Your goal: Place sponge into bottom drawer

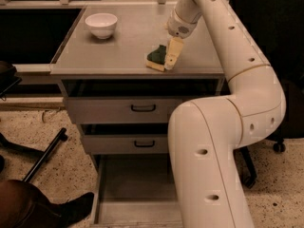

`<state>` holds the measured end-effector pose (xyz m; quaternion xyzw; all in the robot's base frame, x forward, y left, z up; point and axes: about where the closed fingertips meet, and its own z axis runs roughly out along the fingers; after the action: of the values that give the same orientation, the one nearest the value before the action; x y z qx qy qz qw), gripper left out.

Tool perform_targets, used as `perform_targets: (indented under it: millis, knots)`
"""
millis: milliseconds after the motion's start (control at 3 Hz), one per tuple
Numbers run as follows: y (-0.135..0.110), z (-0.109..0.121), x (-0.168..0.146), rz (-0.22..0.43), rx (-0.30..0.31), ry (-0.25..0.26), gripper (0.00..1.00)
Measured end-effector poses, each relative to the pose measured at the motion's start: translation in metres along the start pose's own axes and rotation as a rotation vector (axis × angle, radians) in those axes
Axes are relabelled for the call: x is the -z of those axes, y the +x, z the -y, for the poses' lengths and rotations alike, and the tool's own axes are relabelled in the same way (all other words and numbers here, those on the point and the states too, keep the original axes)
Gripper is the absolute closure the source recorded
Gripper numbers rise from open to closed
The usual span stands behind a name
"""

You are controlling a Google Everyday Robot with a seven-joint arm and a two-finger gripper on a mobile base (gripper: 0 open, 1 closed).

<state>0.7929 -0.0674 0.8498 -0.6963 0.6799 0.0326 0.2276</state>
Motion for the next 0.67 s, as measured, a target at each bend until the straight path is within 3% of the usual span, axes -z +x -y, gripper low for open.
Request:
perform_targets:
  millis: [333, 667]
  knots:
    - [0.0017, -0.0022, -0.0062, -0.001, -0.008, -0.017, 0.13]
    - [0.0017, -0.0022, -0.0063, -0.001, -0.008, -0.017, 0.32]
